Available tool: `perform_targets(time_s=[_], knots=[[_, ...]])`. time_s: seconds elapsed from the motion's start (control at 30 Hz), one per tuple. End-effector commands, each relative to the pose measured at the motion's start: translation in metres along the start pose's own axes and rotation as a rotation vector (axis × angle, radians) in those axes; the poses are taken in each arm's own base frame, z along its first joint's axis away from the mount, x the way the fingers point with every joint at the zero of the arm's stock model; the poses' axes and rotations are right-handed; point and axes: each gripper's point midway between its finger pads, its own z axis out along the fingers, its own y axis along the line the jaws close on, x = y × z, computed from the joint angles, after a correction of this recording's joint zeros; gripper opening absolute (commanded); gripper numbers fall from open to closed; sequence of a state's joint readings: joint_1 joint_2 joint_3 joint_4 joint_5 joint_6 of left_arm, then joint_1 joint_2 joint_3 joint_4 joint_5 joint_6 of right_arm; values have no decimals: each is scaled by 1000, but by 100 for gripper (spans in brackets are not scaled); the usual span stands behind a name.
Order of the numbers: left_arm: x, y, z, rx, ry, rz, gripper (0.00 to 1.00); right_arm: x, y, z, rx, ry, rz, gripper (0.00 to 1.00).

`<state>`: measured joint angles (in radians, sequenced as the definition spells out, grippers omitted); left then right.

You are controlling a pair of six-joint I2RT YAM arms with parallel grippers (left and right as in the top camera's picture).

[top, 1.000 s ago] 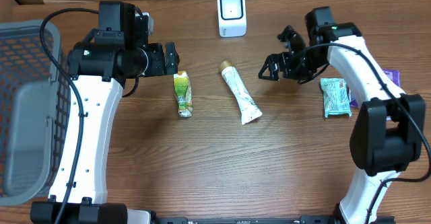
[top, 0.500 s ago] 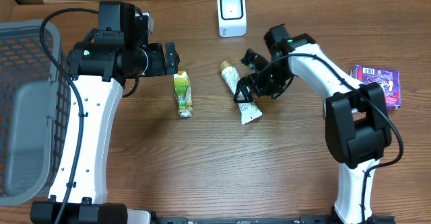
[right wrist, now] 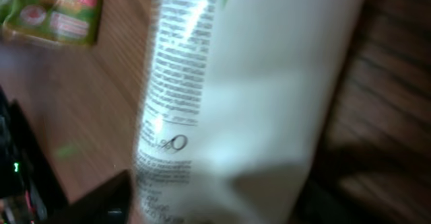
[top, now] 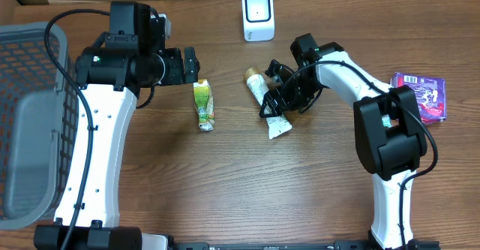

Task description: Scan the item barcode

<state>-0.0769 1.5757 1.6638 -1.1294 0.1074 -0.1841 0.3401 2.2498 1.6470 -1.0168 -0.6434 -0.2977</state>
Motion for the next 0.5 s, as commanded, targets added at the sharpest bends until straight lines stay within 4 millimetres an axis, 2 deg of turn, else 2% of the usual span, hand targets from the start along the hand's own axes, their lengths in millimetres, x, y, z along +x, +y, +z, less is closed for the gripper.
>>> perform_targets(time_s=[0.0,0.1,0.3,0.47], knots=[[-2,0,2,-3,-2,6,100,7,-13,14,5,34,29,59],[-2,0,2,-3,-2,6,100,6,-13,14,7,27,25,35],[-2,0,2,-3,-2,6,99,5,-13,14,7,26,30,5],[-2,0,2,-3,-2,6,100,4,-16,5,8,20,47,4]])
